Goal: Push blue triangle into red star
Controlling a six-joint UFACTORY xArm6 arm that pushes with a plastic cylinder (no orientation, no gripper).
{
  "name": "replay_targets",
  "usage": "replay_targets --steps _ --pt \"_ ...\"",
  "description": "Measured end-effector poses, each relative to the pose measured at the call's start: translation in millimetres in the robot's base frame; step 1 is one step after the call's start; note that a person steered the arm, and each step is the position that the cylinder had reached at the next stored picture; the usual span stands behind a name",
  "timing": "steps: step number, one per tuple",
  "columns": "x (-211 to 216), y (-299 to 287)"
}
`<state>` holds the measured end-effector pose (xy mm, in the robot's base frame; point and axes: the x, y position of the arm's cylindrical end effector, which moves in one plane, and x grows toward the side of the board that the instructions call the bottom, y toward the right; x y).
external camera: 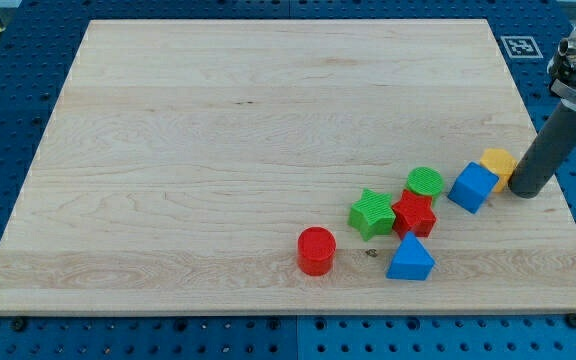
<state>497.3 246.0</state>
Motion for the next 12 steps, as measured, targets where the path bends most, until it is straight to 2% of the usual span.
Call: replay_targets --steps 1,2,3,4,5,6,7,12 --pt "0.0 -50.2" --pt "0.0 -63.4" --pt "1.8 -42.6" --pt "38.8 4.3" --pt "101.9 29.4" --pt "120.8 22.6" --pt "119.3 2.0" --pt "120.9 -13.0"
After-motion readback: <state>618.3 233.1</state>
